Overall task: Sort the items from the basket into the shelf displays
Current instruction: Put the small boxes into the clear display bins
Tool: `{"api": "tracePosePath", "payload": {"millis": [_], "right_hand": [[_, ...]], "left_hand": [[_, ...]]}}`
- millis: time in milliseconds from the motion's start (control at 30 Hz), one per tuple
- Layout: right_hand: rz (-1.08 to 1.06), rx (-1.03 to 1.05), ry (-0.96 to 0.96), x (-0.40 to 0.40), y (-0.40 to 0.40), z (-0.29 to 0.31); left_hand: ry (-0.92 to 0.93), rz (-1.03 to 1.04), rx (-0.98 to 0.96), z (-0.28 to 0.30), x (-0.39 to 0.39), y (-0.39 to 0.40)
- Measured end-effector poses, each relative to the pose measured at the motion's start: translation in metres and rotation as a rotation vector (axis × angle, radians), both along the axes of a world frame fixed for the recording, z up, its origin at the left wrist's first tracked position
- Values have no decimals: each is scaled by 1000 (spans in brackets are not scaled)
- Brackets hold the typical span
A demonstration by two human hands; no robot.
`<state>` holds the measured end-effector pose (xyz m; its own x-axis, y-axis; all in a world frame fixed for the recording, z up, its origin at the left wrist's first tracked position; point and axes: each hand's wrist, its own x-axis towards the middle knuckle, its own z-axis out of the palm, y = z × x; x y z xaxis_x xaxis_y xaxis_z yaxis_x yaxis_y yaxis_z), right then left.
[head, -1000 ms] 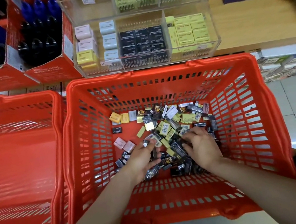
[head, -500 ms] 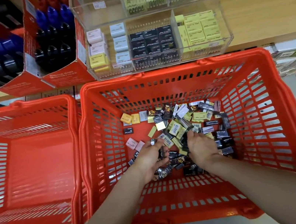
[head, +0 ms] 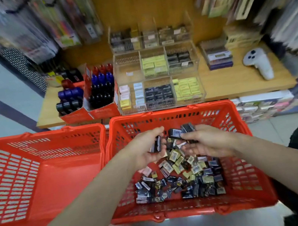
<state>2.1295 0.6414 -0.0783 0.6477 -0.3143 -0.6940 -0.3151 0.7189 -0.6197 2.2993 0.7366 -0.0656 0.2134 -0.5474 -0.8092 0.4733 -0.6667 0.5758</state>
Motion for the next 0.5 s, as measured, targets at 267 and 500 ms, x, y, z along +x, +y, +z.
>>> {"api": "tracePosePath", "payload": {"millis": [267,500], "right_hand": [[-28,-600,-99,-17,9,151],[74,-1150,-60,-11,0,158]], "left_hand": [[-38,-112,-204,130,-15,2],[-107,35,-407,125,-30,-23]]}}
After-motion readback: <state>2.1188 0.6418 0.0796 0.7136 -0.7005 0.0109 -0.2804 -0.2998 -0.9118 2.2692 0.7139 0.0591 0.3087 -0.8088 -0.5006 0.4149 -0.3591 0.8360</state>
